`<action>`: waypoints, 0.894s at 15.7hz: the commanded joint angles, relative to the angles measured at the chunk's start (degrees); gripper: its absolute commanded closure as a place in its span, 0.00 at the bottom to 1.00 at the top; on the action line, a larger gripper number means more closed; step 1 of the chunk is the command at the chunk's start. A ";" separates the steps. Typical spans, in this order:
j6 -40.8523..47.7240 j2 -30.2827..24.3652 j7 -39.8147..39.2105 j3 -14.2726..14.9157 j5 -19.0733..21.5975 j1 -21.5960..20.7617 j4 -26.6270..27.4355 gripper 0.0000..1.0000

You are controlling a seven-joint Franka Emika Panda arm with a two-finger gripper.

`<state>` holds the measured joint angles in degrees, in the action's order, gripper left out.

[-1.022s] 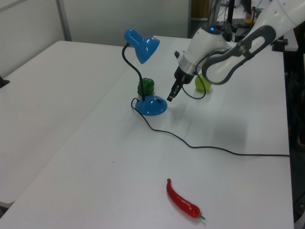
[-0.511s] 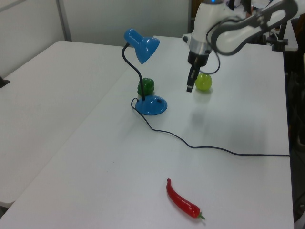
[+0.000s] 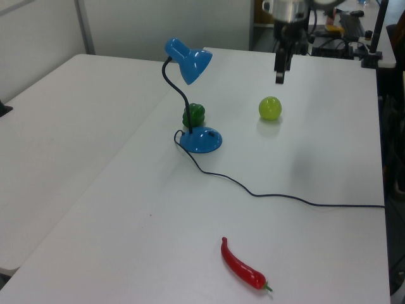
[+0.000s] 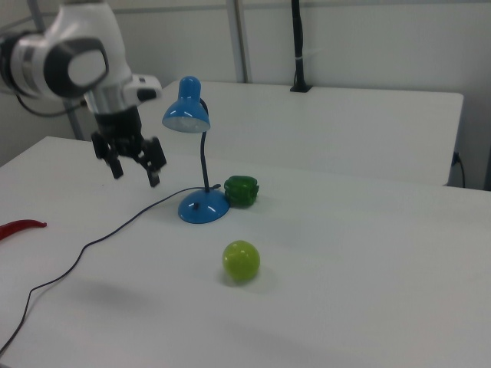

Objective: Turn off lamp
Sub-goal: 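Lift the gripper up and away from the lamp base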

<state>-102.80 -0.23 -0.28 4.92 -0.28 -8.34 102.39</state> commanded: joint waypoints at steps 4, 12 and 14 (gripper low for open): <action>12.18 0.32 4.41 0.44 2.56 -0.36 -12.03 0.00; 8.85 0.75 -4.19 -0.43 4.06 -0.44 -12.57 0.00; 6.92 1.02 -6.48 -0.43 3.98 -0.44 -12.04 0.00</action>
<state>-93.26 -0.13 -2.26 4.34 2.88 -8.61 90.60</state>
